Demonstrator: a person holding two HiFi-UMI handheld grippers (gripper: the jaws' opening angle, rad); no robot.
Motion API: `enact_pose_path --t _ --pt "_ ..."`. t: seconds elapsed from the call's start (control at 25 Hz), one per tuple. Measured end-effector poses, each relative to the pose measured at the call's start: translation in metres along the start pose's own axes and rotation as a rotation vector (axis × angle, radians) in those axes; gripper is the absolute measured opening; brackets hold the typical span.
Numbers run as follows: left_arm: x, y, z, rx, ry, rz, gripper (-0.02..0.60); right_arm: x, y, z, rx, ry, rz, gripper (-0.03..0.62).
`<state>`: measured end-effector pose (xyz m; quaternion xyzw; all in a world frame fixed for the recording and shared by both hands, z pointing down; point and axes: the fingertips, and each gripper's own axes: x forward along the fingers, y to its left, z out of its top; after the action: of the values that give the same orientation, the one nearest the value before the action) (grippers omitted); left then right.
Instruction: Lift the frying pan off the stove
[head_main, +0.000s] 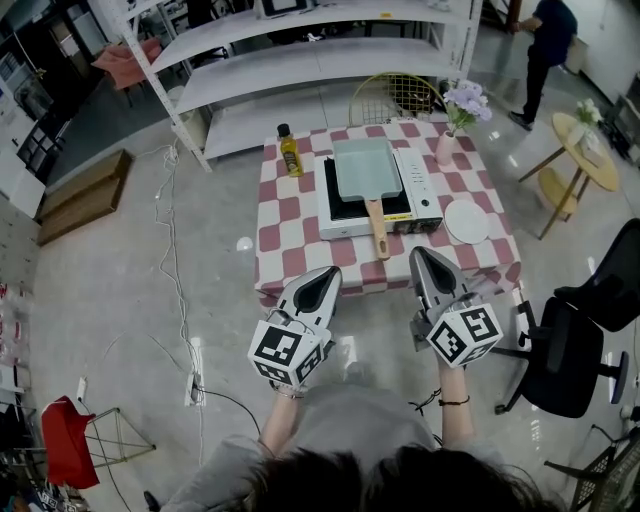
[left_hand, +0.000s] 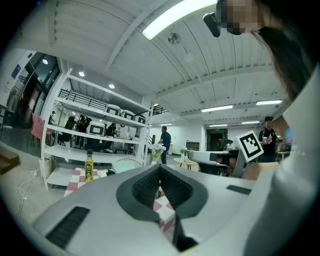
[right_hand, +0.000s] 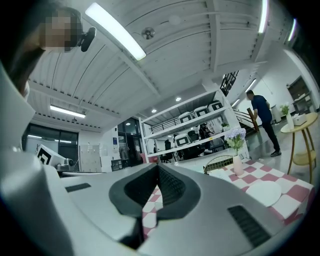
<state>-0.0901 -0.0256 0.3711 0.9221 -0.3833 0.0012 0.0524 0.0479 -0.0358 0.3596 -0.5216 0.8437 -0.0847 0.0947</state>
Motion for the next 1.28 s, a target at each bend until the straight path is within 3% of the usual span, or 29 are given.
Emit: enact_pose_path --t 0.76,1.28 --pt "0.036 0.028 -0.021 -0.048 0.085 -0.043 0.026 0.033 -0.029 -0.018 0.041 0.044 -0.052 0.021" --pt "0.076 0.045 -0.037 -0.162 0.155 -0.024 0.026 0.076 -0.060 -0.026 0.105 0.121 0.007 0.021"
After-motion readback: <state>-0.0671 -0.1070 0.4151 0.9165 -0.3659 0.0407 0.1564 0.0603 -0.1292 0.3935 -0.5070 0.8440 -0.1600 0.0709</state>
